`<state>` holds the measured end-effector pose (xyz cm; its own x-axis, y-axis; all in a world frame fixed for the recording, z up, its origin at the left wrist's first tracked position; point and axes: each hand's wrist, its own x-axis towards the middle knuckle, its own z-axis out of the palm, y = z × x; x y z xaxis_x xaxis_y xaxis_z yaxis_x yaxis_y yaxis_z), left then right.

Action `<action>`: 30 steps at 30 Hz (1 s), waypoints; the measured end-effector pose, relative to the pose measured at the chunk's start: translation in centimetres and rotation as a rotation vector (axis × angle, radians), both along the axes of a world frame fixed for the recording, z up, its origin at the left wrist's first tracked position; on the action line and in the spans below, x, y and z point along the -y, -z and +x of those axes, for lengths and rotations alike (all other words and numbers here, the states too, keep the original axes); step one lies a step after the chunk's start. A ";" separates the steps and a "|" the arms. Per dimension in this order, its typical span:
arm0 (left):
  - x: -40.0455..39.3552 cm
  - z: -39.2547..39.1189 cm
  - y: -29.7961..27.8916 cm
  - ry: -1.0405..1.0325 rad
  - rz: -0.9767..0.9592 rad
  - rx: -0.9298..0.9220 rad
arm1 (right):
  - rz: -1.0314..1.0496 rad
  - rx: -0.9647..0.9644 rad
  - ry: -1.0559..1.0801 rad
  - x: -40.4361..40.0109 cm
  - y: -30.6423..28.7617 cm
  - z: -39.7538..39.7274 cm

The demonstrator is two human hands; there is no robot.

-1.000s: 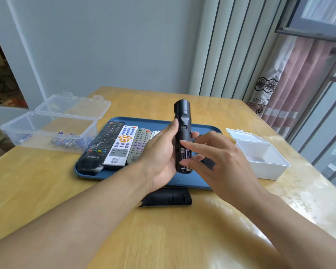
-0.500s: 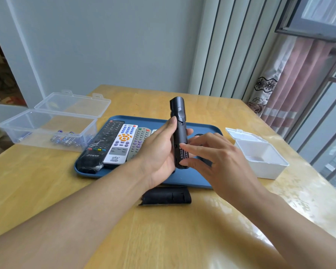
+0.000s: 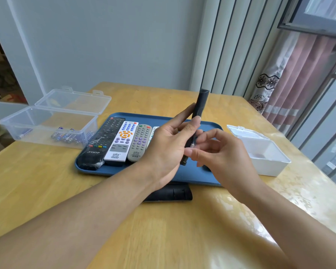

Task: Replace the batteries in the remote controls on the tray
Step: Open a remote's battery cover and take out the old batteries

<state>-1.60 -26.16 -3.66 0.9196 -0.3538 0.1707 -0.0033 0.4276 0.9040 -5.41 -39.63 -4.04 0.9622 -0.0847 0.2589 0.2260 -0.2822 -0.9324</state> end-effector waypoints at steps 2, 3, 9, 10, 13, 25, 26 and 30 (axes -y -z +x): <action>0.0 0.2 0.1 -0.036 0.010 -0.014 | 0.105 -0.130 -0.025 0.2 0.1 0.1; 0.0 0.3 0.1 -0.062 0.015 -0.029 | 0.145 -0.177 -0.046 0.4 0.2 0.2; -0.9 1.5 -0.1 -0.274 0.032 -0.233 | 0.692 -0.335 -0.205 0.9 -1.1 0.5; -1.1 1.6 -0.2 -0.267 0.044 -0.258 | 0.796 -0.386 -0.228 1.0 -1.1 0.5; -1.3 1.9 -0.2 -0.205 0.035 -0.320 | 0.848 -0.487 -0.234 1.2 -0.8 0.6; -1.3 1.3 -0.3 0.016 0.101 -0.397 | -0.452 0.116 -0.231 -0.4 0.4 -1.2; -1.3 1.0 -0.5 0.043 0.095 -0.412 | -0.487 0.145 -0.238 -0.3 0.4 -1.2; -1.6 0.6 -0.8 0.175 0.123 -0.433 | -0.687 0.256 -0.198 0.1 0.7 -0.9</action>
<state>-0.97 -24.51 -2.90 0.8217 -0.5034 -0.2671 0.4467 0.2781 0.8503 -6.27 -39.73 -4.76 0.8457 0.3436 0.4082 0.5180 -0.7122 -0.4737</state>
